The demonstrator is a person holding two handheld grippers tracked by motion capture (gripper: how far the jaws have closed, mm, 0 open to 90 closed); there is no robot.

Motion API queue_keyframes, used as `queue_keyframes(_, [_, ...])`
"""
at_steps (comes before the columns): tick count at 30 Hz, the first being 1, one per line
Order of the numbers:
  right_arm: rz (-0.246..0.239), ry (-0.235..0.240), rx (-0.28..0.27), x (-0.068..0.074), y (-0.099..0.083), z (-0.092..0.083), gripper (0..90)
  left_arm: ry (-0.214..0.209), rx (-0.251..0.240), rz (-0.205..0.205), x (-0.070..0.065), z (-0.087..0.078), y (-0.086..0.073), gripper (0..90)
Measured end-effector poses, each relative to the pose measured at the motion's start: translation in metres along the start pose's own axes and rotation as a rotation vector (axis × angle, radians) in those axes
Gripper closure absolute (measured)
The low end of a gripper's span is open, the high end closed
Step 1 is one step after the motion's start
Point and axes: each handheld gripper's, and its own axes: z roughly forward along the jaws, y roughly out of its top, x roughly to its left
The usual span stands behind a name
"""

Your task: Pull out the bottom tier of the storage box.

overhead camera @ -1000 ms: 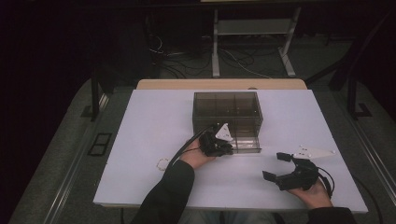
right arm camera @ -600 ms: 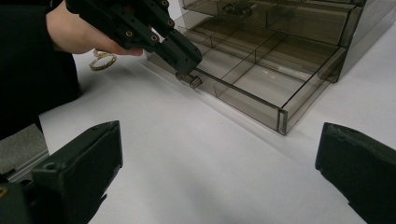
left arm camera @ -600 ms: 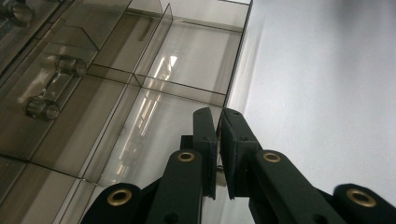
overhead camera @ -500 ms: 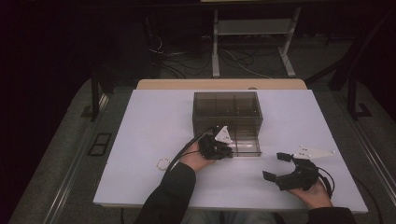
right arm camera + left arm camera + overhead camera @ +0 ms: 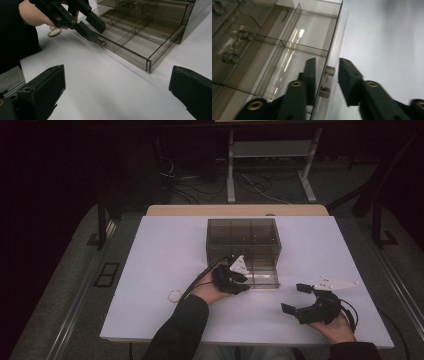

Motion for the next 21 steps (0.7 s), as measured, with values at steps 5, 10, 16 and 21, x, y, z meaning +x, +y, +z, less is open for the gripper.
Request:
queue_keyframes(5, [0.000, 0.000, -0.001, 0.000, 0.000, 0.000, 0.1, -0.013, -0.014, -0.010, 0.001, -0.007, 0.002, 55.8])
queue_keyframes(10, [-0.001, 0.000, -0.002, 0.000, 0.000, 0.001, 0.0, -0.023, -0.010, -0.025, 0.000, -0.015, 0.004, 49.9])
queue_keyframes(16, [0.000, -0.001, -0.002, 0.000, 0.000, 0.001, 0.1, -0.042, -0.022, -0.033, -0.002, -0.027, 0.005, 45.7])
queue_keyframes(21, [0.001, -0.002, -0.002, 0.000, 0.000, 0.001, 0.0, -0.055, -0.037, -0.039, -0.002, -0.036, 0.006, 40.7])
